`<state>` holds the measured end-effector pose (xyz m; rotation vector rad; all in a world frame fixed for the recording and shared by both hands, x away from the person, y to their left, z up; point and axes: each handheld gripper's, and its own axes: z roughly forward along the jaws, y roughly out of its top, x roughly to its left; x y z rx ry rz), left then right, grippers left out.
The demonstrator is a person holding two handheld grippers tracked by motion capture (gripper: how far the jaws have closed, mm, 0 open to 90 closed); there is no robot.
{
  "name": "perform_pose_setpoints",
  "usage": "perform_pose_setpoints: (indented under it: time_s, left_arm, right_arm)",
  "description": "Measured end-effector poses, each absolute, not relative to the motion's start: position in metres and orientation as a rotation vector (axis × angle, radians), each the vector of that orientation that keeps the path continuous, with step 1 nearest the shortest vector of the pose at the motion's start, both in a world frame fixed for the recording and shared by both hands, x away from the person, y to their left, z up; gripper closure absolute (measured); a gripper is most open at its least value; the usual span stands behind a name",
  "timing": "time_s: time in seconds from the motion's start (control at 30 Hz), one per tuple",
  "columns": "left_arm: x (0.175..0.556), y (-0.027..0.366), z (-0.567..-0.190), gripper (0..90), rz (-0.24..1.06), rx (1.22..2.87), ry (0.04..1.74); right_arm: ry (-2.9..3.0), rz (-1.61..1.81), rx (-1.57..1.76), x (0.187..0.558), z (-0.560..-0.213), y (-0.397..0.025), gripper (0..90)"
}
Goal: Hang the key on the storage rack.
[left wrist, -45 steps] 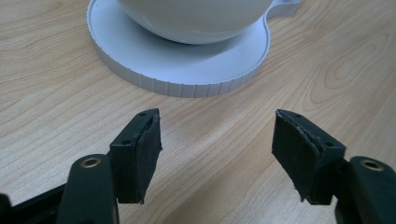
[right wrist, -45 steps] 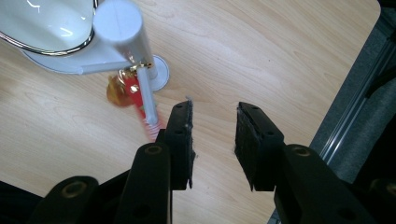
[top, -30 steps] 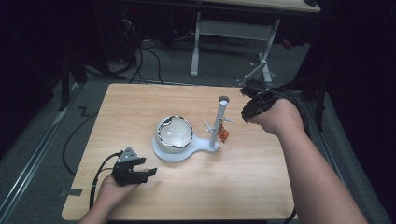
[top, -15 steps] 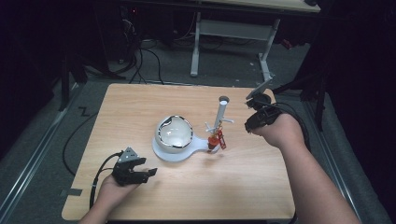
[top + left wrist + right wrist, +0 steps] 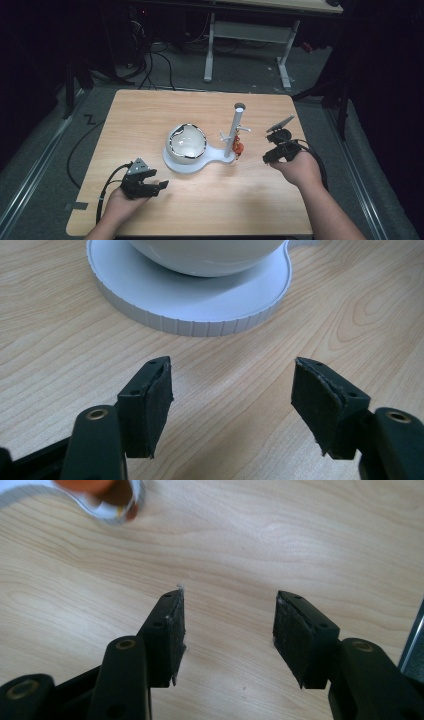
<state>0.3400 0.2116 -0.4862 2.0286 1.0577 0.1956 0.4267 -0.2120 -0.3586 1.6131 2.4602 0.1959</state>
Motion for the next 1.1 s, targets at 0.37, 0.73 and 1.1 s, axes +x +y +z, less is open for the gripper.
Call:
perform_pose_setpoints:
  time_s: [0.37, 0.73, 1.1]
  left_arm:
    - [0.34, 0.207, -0.491, 33.1, 0.173, 2.04, 1.058]
    - [0.338, 0.197, -0.492, 32.9, 0.193, 2.069, 1.026]
    - [0.342, 0.203, -0.491, 32.7, 0.208, 1.995, 1.119]
  right_arm:
    - [2.342, 0.373, 1.637, 0.387, -0.414, -0.238, 44.4]
    - [2.139, 0.658, 1.499, 0.337, -0.469, -0.25, 40.6]
    - [2.104, 0.763, 1.484, 0.337, -0.473, -0.276, 31.0]
